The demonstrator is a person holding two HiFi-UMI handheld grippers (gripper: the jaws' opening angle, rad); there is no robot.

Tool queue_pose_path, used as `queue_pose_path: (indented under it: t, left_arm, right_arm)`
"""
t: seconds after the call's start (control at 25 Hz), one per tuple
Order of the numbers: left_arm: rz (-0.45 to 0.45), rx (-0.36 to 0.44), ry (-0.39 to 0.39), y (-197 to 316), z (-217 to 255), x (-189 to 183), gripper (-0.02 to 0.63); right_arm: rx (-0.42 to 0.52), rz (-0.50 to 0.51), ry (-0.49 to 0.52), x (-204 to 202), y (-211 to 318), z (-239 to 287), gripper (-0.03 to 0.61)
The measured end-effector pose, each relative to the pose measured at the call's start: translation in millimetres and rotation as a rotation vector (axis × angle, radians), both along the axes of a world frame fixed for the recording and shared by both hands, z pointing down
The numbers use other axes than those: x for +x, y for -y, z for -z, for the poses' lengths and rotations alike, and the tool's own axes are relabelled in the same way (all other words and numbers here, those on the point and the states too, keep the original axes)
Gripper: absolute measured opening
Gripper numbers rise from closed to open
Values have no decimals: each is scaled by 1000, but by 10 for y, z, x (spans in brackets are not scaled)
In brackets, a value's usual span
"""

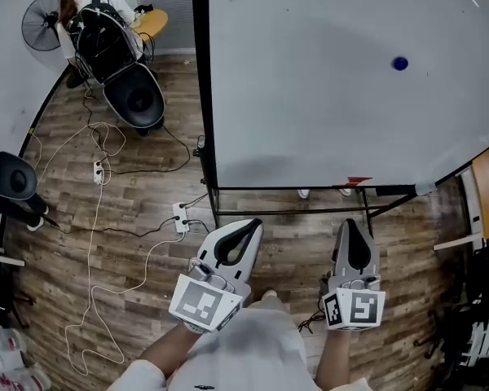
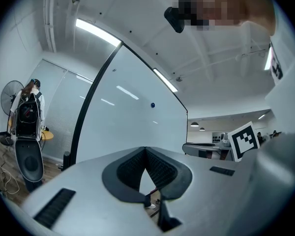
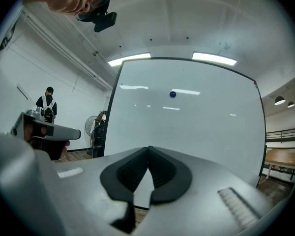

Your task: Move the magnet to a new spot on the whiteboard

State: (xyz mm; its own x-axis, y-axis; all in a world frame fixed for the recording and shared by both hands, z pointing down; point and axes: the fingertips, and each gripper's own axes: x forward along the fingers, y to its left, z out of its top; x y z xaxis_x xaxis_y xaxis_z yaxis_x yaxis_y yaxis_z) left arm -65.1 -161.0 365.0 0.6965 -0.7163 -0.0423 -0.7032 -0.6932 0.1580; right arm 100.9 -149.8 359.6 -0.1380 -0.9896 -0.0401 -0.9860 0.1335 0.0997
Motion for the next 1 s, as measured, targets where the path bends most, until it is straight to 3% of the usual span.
queue_pose_path:
  t: [0.6, 1.0]
  left_arm:
    - [-20, 36, -9, -94, 206, 73, 6]
    - [-23, 45, 0, -21, 277, 147, 6]
  right_arm:
    - [48, 23, -33, -90, 13, 226, 6]
    - [77, 15, 9, -5, 83, 289, 6]
